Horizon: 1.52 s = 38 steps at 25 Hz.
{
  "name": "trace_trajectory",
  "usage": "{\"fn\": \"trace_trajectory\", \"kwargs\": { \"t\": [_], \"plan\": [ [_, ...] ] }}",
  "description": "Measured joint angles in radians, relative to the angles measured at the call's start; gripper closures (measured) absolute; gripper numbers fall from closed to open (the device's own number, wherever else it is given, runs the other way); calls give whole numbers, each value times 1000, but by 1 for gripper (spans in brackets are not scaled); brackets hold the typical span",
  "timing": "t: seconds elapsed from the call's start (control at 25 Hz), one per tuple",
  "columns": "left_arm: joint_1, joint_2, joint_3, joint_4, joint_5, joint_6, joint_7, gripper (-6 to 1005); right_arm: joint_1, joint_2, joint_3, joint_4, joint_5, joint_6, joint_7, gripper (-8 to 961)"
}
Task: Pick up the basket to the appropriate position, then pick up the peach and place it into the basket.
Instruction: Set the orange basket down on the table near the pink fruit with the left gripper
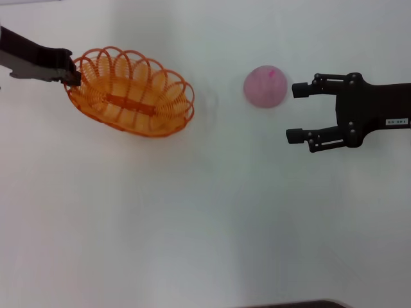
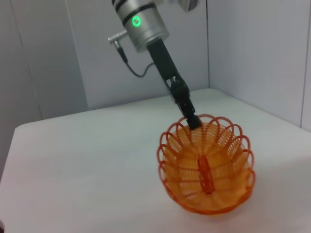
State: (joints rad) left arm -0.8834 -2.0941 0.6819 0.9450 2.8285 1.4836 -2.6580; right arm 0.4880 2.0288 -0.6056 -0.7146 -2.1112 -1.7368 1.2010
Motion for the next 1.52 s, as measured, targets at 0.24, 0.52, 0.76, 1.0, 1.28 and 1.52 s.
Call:
{"fn": "trace_trajectory", "kwargs": {
  "t": [0.24,0.52,0.76,1.0,1.28,1.52],
  "plan": [
    [63,-12,-11,-6,-51,-49,-83,950,3,1,8,0,28,-1,-8,105],
    [139,-47,-25,3,-129,-93,-142,947,7,-9,9,0,60,-1,-9,107],
    [200,-69,-23,1,-176,-145,-162,945,7,-10,6,-12,60,-2,-9,108],
    [216,-69,-25,-3,-193,-161,-165,943,5,-10,9,-13,57,-2,-10,110],
    [234,-70,-24,10,-219,-161,-166,865,2,-10,10,-13,57,-1,-11,112],
    [263,-69,-16,48,-253,-147,-161,606,0,-10,10,-13,57,5,-10,114]
  ]
}}
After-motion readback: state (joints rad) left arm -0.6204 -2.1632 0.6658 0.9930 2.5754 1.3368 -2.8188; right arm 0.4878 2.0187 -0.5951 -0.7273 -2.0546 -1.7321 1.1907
